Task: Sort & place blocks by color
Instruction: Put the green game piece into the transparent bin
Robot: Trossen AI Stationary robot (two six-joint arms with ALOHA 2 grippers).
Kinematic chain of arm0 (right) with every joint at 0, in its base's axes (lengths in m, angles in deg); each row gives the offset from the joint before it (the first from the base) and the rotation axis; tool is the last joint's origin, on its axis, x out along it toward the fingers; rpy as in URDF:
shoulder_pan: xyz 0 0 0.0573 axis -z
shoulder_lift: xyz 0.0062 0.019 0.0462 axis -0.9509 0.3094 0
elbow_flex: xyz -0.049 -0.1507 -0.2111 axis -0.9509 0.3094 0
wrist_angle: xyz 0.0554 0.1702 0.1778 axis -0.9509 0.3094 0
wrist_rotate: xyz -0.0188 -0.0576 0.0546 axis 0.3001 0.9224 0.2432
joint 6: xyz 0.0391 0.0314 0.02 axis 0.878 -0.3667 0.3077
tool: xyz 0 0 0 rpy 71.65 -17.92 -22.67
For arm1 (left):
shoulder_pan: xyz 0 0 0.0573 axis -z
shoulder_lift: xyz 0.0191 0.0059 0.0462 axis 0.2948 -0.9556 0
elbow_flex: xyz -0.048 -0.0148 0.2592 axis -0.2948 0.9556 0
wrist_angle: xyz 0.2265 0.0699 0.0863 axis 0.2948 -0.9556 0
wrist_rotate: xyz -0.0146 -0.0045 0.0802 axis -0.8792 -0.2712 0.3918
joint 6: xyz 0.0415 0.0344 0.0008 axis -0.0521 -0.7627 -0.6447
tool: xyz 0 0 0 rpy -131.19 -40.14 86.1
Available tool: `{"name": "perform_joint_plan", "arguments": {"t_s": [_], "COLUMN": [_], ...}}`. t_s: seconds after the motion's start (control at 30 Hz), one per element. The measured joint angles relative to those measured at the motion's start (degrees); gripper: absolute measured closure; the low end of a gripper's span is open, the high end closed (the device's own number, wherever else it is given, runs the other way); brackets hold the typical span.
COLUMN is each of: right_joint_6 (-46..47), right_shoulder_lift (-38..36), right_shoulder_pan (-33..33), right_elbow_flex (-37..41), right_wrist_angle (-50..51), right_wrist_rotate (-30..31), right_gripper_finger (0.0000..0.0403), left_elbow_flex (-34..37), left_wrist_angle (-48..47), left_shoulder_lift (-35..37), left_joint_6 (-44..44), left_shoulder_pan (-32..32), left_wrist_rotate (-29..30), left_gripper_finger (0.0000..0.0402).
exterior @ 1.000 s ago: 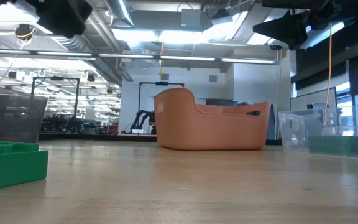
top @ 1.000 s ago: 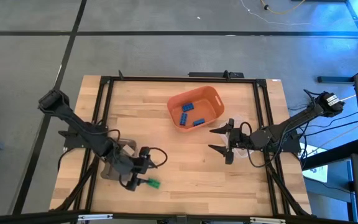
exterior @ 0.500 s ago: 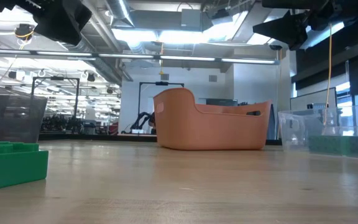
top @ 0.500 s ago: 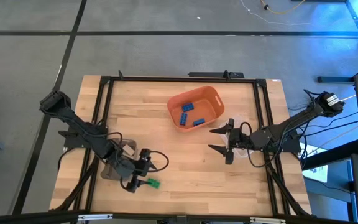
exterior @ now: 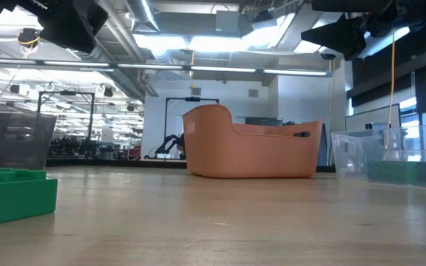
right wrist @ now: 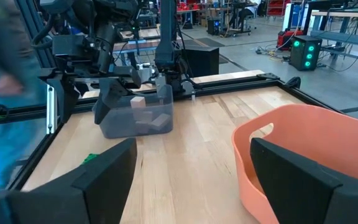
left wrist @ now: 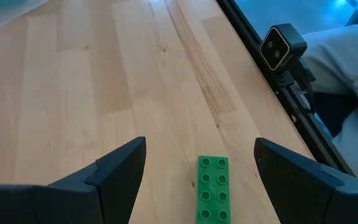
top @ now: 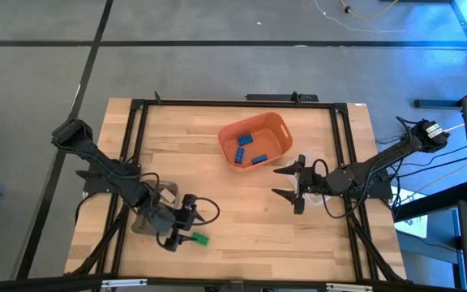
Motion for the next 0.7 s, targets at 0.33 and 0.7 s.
{"name": "perform_joint_plan", "arguments": {"t_s": [0.33, 0.7], "right_joint_6": [1.3, 1.2], "right_shoulder_lift": [0.0, 0.0], "right_shoulder_pan": [0.0, 0.0], "right_elbow_flex": [0.0, 0.0], "right_wrist_angle": [0.0, 0.2], "right_wrist_rotate": [0.0, 0.0], "right_gripper_finger": [0.0086, 0.0086], "left_elbow_flex": [0.0, 0.1], "left_wrist_angle": [0.0, -1.1], "left_shoulder_lift": [0.0, -0.4], "left_joint_6": [-1.4, -2.3], "left_shoulder_pan": [0.0, 0.7], "left_wrist_rotate": [0.1, 2.6], "left_gripper_finger": [0.0110, 0.0110]}}
